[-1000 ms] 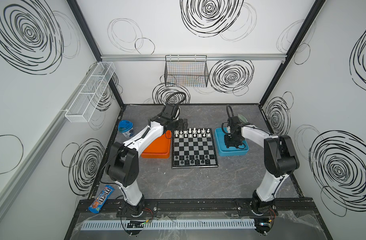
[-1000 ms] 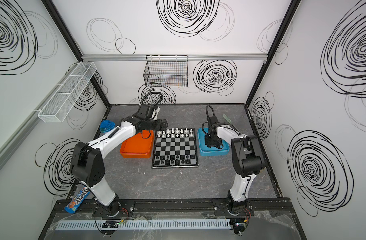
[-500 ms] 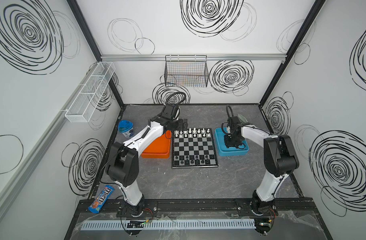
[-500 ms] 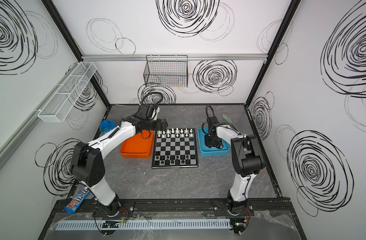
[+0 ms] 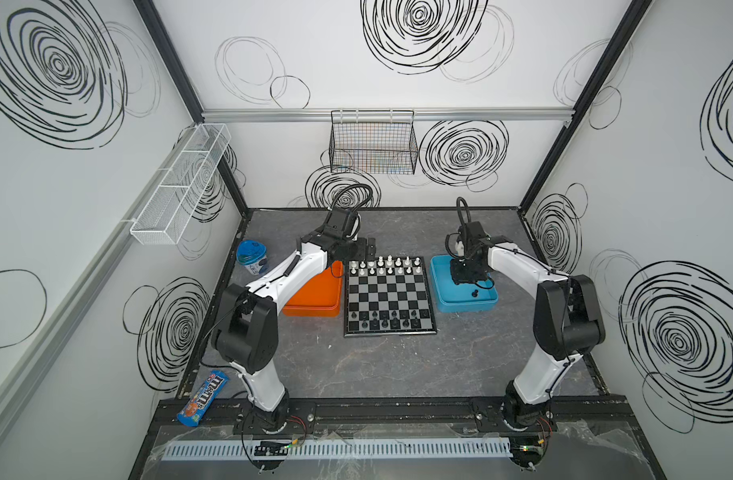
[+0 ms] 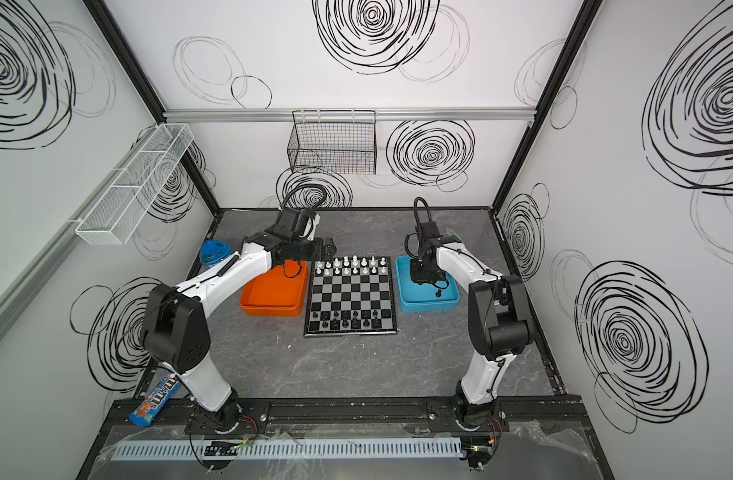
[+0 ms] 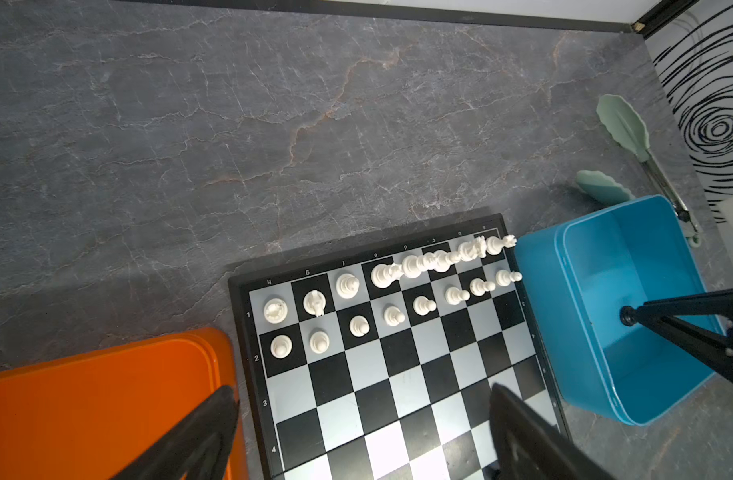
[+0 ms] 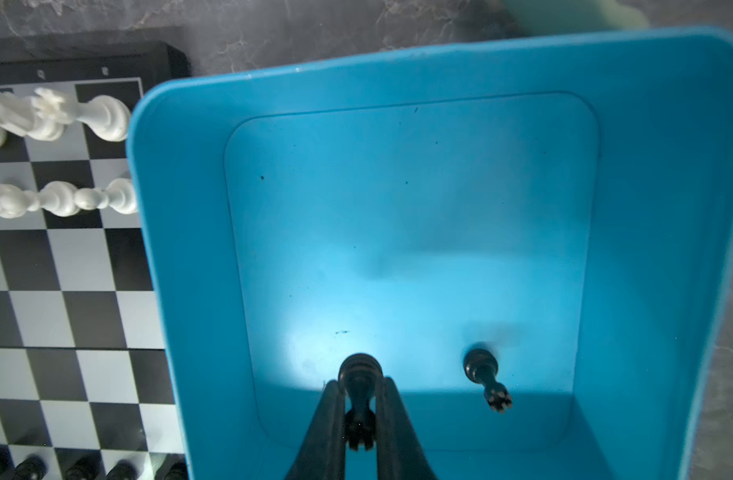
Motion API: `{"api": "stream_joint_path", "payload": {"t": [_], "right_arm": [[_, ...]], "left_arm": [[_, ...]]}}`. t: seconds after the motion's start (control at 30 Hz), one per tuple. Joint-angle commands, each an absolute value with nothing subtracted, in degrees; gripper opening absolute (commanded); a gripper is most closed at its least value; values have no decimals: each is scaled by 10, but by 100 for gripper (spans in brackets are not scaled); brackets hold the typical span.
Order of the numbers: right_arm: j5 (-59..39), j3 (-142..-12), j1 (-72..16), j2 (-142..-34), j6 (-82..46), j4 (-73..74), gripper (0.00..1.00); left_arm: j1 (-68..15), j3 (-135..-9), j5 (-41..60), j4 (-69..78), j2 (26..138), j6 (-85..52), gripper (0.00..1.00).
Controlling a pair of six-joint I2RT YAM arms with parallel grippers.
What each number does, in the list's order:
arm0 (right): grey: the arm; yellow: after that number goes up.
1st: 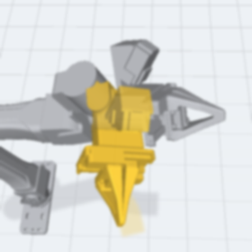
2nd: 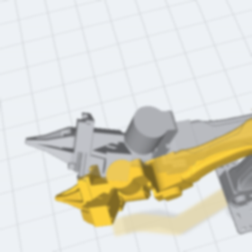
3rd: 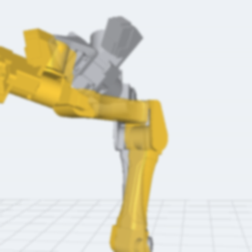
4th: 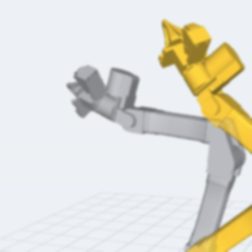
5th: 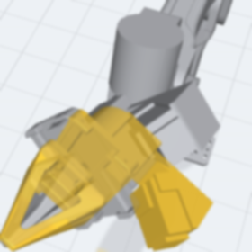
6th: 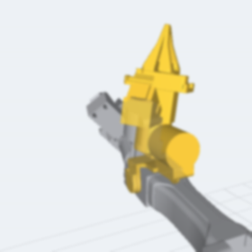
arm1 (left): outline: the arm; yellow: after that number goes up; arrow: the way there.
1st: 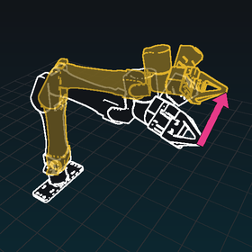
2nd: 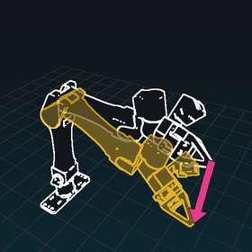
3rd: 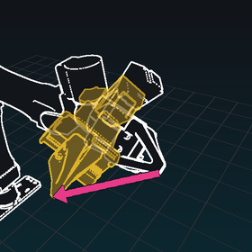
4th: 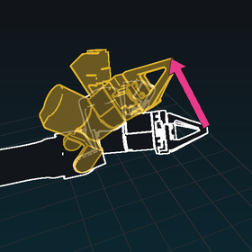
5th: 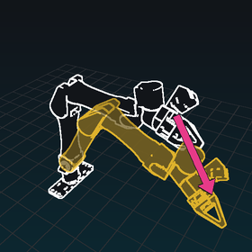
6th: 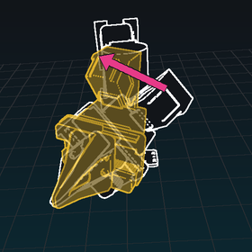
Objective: Set up the chess pieces on the board
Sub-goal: 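Close the right gripper on the black piece, then lift the black piece and carry it over the black back row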
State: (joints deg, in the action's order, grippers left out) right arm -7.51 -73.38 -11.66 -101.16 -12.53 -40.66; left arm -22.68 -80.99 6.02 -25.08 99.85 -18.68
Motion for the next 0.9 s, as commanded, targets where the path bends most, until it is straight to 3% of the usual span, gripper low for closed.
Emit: {"api": "stream_joint_path", "payload": {"t": [0.0,0.43,0.87], "right_arm": [[-71,-751,-116,-990,-115,-439,15],[-66,-778,-142,-974,-100,-474,15],[-66,-723,-275,-894,-147,-492,17]], "left_arm": [[-216,-803,67,-228,990,-192,97],[-188,-798,83,-219,984,-199,97],[-175,-795,82,-218,974,-200,97]]}}
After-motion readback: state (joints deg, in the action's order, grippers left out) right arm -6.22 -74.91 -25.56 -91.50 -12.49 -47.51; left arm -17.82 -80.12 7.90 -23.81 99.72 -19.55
